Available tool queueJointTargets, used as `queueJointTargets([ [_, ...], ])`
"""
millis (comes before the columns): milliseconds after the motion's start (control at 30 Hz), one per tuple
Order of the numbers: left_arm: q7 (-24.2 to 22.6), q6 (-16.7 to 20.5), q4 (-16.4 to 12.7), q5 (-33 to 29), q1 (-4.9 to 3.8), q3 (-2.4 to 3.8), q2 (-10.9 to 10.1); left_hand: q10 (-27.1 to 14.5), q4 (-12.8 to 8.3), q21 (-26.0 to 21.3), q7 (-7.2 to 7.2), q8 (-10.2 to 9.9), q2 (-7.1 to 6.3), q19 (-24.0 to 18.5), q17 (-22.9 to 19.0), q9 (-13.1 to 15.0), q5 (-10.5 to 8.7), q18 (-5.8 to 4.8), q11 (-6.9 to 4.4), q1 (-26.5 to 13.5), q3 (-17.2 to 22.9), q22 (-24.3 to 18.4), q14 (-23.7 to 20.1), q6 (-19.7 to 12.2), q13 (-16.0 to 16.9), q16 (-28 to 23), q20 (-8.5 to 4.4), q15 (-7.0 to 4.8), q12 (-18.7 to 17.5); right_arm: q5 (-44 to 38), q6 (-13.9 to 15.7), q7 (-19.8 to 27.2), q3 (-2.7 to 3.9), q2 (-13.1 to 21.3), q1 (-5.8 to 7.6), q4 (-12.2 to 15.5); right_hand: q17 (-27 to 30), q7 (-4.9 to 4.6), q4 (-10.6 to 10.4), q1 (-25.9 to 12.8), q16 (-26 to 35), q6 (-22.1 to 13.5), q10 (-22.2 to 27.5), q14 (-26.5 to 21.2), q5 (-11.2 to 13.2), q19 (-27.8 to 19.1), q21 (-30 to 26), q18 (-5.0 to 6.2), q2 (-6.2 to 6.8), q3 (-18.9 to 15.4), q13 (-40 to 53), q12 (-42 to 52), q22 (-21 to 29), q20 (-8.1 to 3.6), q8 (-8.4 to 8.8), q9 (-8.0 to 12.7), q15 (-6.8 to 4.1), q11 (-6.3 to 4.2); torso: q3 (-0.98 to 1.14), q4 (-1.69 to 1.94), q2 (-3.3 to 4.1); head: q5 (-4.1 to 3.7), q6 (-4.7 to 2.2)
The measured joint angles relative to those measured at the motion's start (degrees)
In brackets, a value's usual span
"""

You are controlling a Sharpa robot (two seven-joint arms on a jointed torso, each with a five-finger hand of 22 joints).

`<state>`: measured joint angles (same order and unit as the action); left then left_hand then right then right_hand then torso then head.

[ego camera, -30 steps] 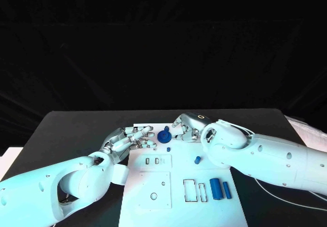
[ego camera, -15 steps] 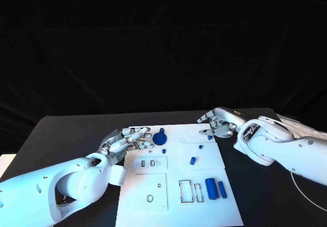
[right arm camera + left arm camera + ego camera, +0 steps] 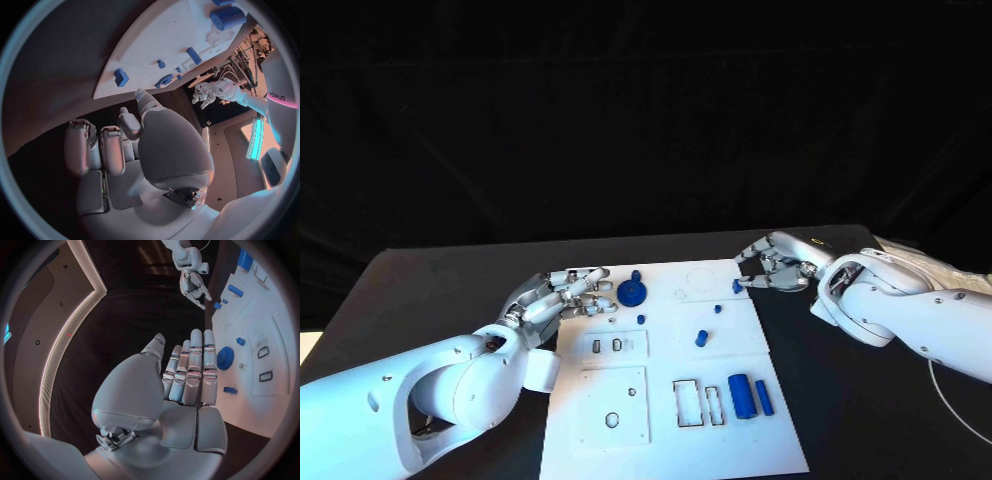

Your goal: Assemble the parts on the task board

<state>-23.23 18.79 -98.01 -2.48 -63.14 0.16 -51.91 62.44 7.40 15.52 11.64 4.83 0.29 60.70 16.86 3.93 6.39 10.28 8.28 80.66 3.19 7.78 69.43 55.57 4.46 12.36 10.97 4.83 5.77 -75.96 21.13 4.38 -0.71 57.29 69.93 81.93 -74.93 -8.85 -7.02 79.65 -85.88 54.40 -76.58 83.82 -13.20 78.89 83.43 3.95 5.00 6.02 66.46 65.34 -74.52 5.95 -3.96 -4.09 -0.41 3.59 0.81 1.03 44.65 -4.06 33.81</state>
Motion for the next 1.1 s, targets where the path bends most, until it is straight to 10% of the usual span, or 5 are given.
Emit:
queueJointTargets([
  [1100,0.01,-0.14,0.52,0.00,0.01,-0.01,0.38,0.00,0.00,0.00,0.00,0.00,0.00,0.00,-0.01,0.00,0.00,0.00,0.00,0.00,0.00,0.00,0.00,0.00,0.00,0.00,0.00,0.00,0.00,-1.34,-3.73,1.05,-0.03,-3.85,-2.15,-5.50,0.02,0.13,1.27,1.51,-0.22,1.77,0.03,0.00,0.00,-0.01,0.00,0.00,-1.53,0.65,0.67,0.00,-0.14,0.00,-0.23,-0.05,0.00,-0.03,-0.11,0.03,-0.04,0.23,0.50],
])
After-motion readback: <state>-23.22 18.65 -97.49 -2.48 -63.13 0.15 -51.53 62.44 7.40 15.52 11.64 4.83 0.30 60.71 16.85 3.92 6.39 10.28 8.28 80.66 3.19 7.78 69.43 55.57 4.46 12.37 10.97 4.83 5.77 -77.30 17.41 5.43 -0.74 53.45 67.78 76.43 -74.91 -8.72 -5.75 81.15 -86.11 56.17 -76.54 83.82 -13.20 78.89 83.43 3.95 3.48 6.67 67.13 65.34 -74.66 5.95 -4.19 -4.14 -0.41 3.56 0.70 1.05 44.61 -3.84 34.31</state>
